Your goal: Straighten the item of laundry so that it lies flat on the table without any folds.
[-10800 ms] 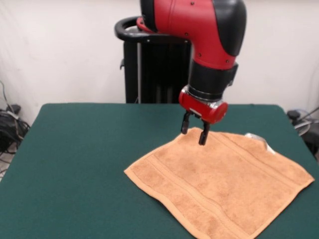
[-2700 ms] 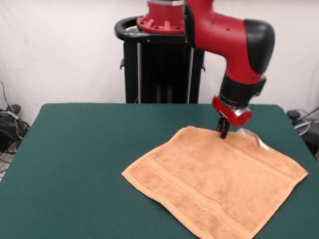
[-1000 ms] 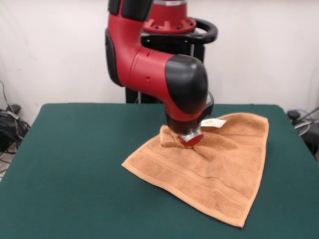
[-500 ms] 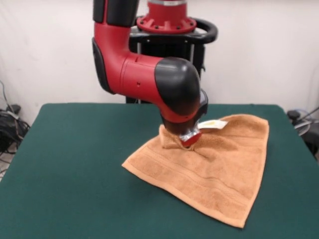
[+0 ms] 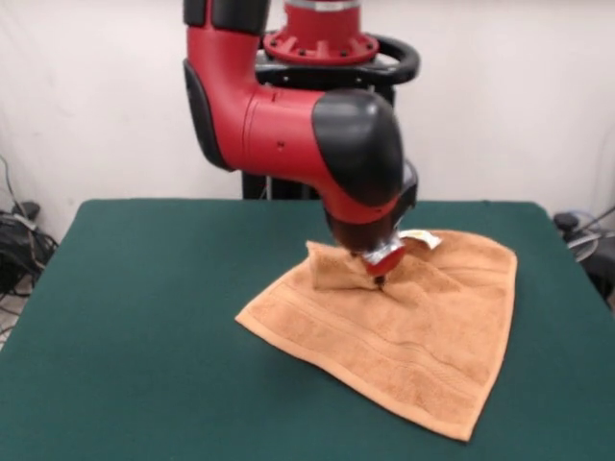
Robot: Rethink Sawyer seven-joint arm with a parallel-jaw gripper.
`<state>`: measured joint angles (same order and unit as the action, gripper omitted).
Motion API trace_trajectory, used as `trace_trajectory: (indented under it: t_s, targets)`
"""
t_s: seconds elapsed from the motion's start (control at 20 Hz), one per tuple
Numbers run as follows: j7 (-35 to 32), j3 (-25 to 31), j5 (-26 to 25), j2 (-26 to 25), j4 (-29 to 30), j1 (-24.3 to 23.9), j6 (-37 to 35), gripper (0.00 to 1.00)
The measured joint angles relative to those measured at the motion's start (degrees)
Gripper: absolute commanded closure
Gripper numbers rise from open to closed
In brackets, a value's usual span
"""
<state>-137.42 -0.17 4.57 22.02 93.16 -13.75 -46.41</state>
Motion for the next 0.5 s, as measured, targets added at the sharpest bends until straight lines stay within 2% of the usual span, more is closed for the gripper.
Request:
trace_trajectory:
  t_s: [0.5]
  targets:
    - [0.0,3.65,-0.02,9.41,2.49,0.0,-0.69,0.0]
